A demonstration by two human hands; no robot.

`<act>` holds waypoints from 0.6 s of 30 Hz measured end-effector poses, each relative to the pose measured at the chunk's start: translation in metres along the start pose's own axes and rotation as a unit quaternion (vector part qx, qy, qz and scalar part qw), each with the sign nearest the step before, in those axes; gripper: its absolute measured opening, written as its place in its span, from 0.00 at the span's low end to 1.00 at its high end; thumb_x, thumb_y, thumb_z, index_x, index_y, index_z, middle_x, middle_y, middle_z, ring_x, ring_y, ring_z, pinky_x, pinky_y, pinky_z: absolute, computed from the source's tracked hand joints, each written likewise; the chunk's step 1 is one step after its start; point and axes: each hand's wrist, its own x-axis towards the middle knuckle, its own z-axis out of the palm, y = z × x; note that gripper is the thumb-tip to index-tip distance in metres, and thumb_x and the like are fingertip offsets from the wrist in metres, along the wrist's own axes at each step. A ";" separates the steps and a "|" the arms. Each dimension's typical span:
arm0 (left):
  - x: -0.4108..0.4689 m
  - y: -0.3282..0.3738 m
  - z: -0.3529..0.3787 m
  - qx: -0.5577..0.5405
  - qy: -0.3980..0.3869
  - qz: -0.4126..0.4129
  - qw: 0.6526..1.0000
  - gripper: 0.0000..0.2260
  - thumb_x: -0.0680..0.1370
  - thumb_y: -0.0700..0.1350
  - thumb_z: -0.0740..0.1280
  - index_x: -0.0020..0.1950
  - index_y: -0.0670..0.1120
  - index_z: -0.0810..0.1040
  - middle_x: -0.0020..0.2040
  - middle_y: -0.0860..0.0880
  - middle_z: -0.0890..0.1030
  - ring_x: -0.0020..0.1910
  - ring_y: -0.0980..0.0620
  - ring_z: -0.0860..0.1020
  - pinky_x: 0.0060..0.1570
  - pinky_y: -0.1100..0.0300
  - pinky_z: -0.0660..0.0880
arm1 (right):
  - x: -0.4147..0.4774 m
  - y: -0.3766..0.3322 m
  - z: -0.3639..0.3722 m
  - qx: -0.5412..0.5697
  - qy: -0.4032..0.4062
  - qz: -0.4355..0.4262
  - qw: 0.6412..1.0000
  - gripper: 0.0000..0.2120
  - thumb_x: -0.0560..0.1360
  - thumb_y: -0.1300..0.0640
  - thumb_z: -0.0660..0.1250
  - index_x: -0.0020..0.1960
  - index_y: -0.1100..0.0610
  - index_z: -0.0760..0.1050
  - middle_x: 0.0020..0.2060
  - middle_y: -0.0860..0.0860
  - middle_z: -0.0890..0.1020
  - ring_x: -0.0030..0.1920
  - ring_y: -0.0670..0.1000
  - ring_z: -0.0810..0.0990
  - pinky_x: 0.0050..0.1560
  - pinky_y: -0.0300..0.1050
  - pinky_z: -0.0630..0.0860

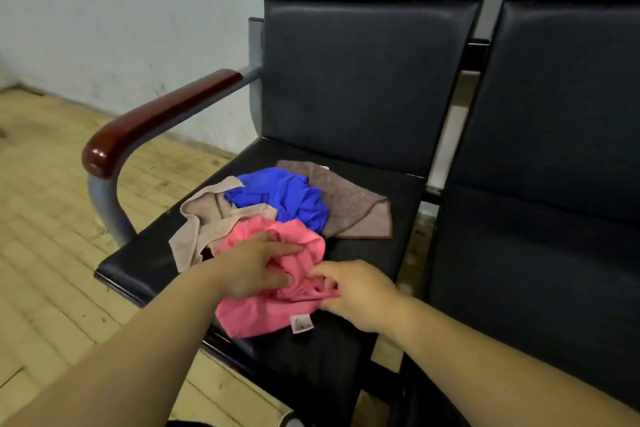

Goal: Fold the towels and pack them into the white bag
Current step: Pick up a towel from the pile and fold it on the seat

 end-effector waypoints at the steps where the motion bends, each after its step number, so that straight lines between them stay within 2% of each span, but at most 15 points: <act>1: -0.001 0.001 0.002 0.000 -0.011 0.011 1.000 0.27 0.77 0.56 0.72 0.75 0.65 0.68 0.70 0.52 0.66 0.70 0.50 0.68 0.71 0.60 0.62 | -0.002 0.002 -0.003 0.012 0.000 0.003 1.000 0.22 0.73 0.51 0.76 0.66 0.45 0.78 0.47 0.43 0.80 0.47 0.44 0.78 0.52 0.38 0.74; 4: -0.011 0.018 0.004 -0.032 -0.017 0.051 0.998 0.20 0.77 0.53 0.73 0.69 0.61 0.76 0.60 0.55 0.77 0.57 0.54 0.77 0.55 0.70 0.71 | -0.019 0.012 -0.024 0.045 -0.022 0.002 0.999 0.20 0.72 0.54 0.78 0.63 0.49 0.81 0.43 0.46 0.83 0.43 0.41 0.79 0.49 0.35 0.74; 7: -0.018 0.041 0.013 -0.102 -0.031 0.095 0.990 0.17 0.74 0.53 0.76 0.62 0.57 0.82 0.57 0.55 0.83 0.56 0.56 0.80 0.59 0.60 0.76 | -0.055 0.029 -0.051 0.150 -0.038 0.040 0.987 0.17 0.70 0.60 0.79 0.58 0.52 0.82 0.39 0.51 0.86 0.35 0.41 0.80 0.42 0.35 0.76; 9: -0.023 0.062 0.023 -0.124 -0.053 0.127 0.983 0.20 0.75 0.53 0.76 0.66 0.59 0.79 0.59 0.61 0.82 0.58 0.63 0.79 0.62 0.63 0.75 | -0.086 0.044 -0.068 0.239 -0.026 0.075 0.968 0.17 0.70 0.64 0.79 0.56 0.54 0.82 0.36 0.53 0.84 0.34 0.45 0.80 0.40 0.39 0.77; 10: -0.026 0.072 0.025 -0.143 -0.056 0.134 0.979 0.21 0.75 0.52 0.76 0.68 0.59 0.78 0.60 0.61 0.81 0.58 0.64 0.79 0.62 0.66 0.75 | -0.103 0.052 -0.075 0.257 -0.013 0.090 0.962 0.18 0.69 0.65 0.80 0.56 0.53 0.82 0.38 0.52 0.84 0.35 0.45 0.81 0.40 0.39 0.78; 12: -0.029 0.089 0.029 -0.193 -0.034 0.147 0.969 0.25 0.74 0.53 0.77 0.70 0.59 0.76 0.63 0.58 0.80 0.60 0.64 0.78 0.64 0.64 0.74 | -0.132 0.064 -0.084 0.262 0.024 0.123 0.957 0.23 0.68 0.63 0.81 0.60 0.49 0.80 0.46 0.50 0.84 0.39 0.46 0.83 0.44 0.41 0.81; 13: -0.029 0.094 0.031 -0.193 -0.013 0.157 0.968 0.26 0.73 0.56 0.76 0.71 0.60 0.76 0.65 0.58 0.78 0.62 0.63 0.77 0.67 0.61 0.73 | -0.144 0.069 -0.085 0.262 0.046 0.133 0.955 0.28 0.68 0.61 0.81 0.64 0.47 0.78 0.52 0.49 0.83 0.43 0.47 0.85 0.47 0.43 0.83; 15: -0.030 0.096 0.036 -0.110 0.006 0.160 0.981 0.27 0.73 0.63 0.73 0.72 0.63 0.74 0.73 0.59 0.71 0.72 0.62 0.68 0.75 0.56 0.65 | -0.158 0.070 -0.079 0.286 0.073 0.126 0.947 0.35 0.67 0.59 0.82 0.69 0.40 0.73 0.61 0.45 0.79 0.52 0.48 0.85 0.52 0.46 0.83; 17: -0.034 0.095 0.047 -0.015 -0.040 0.141 0.989 0.30 0.72 0.70 0.68 0.73 0.65 0.71 0.79 0.57 0.63 0.80 0.59 0.55 0.79 0.53 0.54 | -0.160 0.064 -0.066 0.324 0.072 0.099 0.938 0.39 0.67 0.59 0.83 0.70 0.36 0.71 0.64 0.42 0.77 0.55 0.44 0.84 0.53 0.42 0.81; 18: -0.037 0.095 0.053 -0.001 -0.056 0.134 0.989 0.32 0.71 0.72 0.67 0.73 0.66 0.70 0.80 0.56 0.62 0.80 0.59 0.52 0.79 0.52 0.52 | -0.157 0.059 -0.058 0.335 0.062 0.084 0.936 0.39 0.67 0.60 0.82 0.71 0.37 0.71 0.64 0.41 0.78 0.53 0.41 0.83 0.52 0.39 0.80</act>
